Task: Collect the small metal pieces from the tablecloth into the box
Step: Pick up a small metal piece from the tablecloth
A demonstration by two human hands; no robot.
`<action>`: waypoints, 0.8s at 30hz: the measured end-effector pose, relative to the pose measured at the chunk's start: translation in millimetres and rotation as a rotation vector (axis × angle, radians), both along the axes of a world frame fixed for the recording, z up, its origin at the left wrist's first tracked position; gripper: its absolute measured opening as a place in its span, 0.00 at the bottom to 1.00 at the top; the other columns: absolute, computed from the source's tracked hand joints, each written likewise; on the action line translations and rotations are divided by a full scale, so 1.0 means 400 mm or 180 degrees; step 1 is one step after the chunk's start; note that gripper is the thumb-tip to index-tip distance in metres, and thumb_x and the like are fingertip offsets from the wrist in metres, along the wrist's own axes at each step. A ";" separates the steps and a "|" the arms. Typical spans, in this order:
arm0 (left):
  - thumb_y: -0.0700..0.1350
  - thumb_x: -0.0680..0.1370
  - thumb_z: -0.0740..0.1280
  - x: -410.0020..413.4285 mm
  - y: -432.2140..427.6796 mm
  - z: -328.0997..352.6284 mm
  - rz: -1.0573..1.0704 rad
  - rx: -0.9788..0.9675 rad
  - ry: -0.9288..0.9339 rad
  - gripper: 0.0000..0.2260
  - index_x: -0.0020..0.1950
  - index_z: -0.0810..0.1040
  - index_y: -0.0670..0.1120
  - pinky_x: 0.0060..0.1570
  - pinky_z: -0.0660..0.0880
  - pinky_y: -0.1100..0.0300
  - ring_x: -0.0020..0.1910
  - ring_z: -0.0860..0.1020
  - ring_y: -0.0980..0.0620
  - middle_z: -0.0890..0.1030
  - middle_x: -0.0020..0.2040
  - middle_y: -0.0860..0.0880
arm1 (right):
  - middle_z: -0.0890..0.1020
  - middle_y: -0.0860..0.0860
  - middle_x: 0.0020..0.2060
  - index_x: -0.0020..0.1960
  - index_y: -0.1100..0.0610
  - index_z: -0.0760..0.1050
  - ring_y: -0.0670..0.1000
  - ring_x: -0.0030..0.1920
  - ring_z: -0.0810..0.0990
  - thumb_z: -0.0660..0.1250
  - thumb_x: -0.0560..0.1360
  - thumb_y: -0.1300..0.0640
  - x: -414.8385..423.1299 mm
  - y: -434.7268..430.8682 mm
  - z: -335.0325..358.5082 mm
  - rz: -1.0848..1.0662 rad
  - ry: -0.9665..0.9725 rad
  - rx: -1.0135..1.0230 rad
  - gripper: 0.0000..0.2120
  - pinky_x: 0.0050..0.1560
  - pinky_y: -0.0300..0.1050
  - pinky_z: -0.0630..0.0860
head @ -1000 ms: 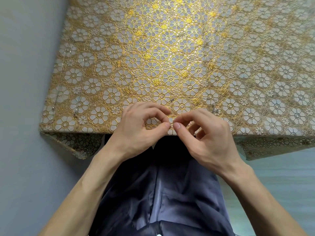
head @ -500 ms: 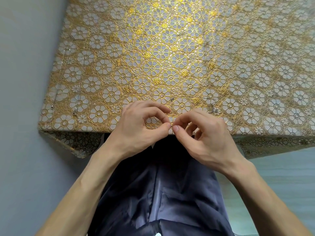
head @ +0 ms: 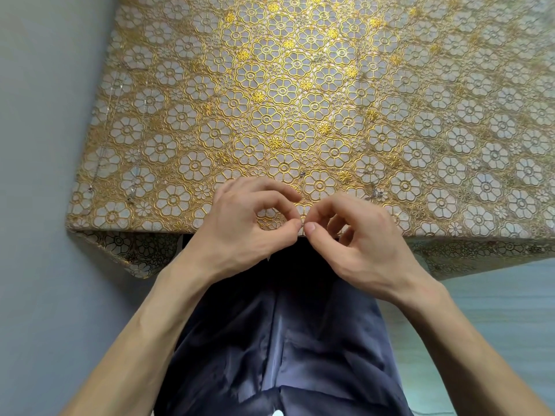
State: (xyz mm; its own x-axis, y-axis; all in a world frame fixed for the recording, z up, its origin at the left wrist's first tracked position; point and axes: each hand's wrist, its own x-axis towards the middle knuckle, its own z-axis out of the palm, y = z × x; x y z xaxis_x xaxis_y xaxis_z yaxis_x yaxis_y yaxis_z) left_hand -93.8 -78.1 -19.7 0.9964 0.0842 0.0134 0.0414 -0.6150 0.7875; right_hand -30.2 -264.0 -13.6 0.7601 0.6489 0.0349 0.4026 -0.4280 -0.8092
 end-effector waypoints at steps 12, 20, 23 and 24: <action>0.60 0.71 0.67 -0.003 -0.005 -0.001 0.0018 0.0031 0.0005 0.06 0.41 0.81 0.60 0.68 0.63 0.46 0.60 0.75 0.63 0.81 0.55 0.66 | 0.76 0.41 0.34 0.44 0.52 0.76 0.44 0.35 0.77 0.68 0.75 0.53 -0.009 -0.002 -0.006 -0.0027 0.0161 -0.0080 0.03 0.35 0.30 0.69; 0.56 0.73 0.71 -0.010 -0.006 0.006 0.0266 -0.0021 -0.0200 0.07 0.46 0.84 0.54 0.64 0.70 0.45 0.59 0.77 0.58 0.82 0.55 0.60 | 0.76 0.41 0.34 0.45 0.53 0.77 0.44 0.35 0.76 0.68 0.75 0.55 -0.011 -0.004 -0.011 -0.0129 0.0150 0.0045 0.02 0.36 0.29 0.68; 0.51 0.73 0.74 -0.023 -0.012 0.010 0.0388 0.0287 -0.0492 0.08 0.48 0.83 0.50 0.60 0.72 0.47 0.57 0.77 0.52 0.81 0.55 0.55 | 0.76 0.41 0.35 0.45 0.54 0.77 0.42 0.35 0.75 0.69 0.75 0.56 -0.014 -0.004 -0.011 -0.0161 0.0053 0.0062 0.02 0.36 0.28 0.68; 0.51 0.73 0.74 -0.028 -0.016 0.010 0.0383 0.0389 -0.0588 0.07 0.48 0.84 0.49 0.58 0.73 0.48 0.55 0.77 0.51 0.81 0.53 0.54 | 0.75 0.40 0.35 0.45 0.54 0.77 0.42 0.35 0.75 0.69 0.75 0.56 -0.015 -0.004 -0.012 -0.0159 -0.0001 0.0056 0.02 0.36 0.28 0.68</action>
